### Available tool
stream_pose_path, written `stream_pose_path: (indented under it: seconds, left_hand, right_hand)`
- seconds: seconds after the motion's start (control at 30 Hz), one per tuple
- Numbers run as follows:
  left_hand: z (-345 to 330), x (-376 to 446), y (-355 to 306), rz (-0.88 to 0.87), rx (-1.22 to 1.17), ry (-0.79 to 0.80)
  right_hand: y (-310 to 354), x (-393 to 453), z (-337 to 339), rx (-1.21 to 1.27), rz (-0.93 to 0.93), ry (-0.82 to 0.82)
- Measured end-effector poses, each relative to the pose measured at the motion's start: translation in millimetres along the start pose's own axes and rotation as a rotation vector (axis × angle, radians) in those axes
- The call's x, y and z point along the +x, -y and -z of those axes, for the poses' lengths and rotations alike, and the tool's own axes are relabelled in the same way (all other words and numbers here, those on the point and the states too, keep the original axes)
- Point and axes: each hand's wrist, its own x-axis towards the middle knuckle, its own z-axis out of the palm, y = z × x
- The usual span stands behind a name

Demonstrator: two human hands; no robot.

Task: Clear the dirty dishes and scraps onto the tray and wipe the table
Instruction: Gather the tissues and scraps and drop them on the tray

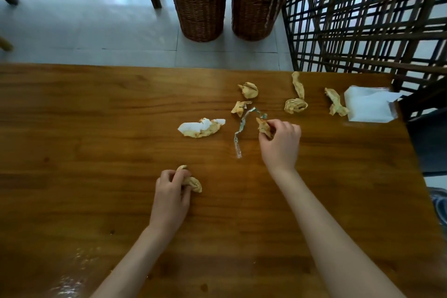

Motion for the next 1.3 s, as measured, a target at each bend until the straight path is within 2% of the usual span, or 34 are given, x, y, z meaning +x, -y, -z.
stream_pose_path:
  seconds: [0.23, 0.47, 0.53, 0.63, 0.73, 0.83, 0.97, 1.13, 1.3]
  left_hand:
    - [3.1, 8.4, -1.1, -0.023, -0.015, 0.025]
    - [8.4, 10.7, -3.5, -0.004, -0.057, 0.015]
    - [12.1, 21.1, -7.9, -0.032, -0.084, 0.000]
    - [17.3, 48.7, -18.9, -0.111, -0.091, -0.033]
    - [11.8, 81.7, -33.3, -0.159, 0.037, -0.032]
    - [-1.4, 104.2, -41.7, -0.190, 0.257, 0.024]
    - [-14.3, 115.2, -37.4, -0.242, 0.355, 0.094]
    - [-19.3, 109.4, -35.3, -0.261, 0.321, -0.024]
    - [-14.8, 107.1, -39.3, -0.274, 0.292, -0.005]
  right_hand:
    - [5.6, 0.1, -4.3, -0.033, 0.026, -0.038]
    - [13.2, 7.5, -7.3, -0.029, 0.002, 0.018]
    - [13.2, 10.0, -9.4, -0.063, 0.005, 0.093]
    - [11.5, 16.0, -15.9, -0.132, 0.020, 0.299]
    - [11.5, 22.9, -24.4, -0.184, -0.007, 0.492]
    - [11.9, 24.7, -32.3, -0.257, 0.012, 0.564]
    - [10.2, 22.7, -38.5, -0.316, 0.112, 0.488]
    - [-7.6, 13.5, -37.1, -0.339, 0.227, 0.299]
    - [-25.3, 10.2, -29.8, -0.358, 0.280, 0.231]
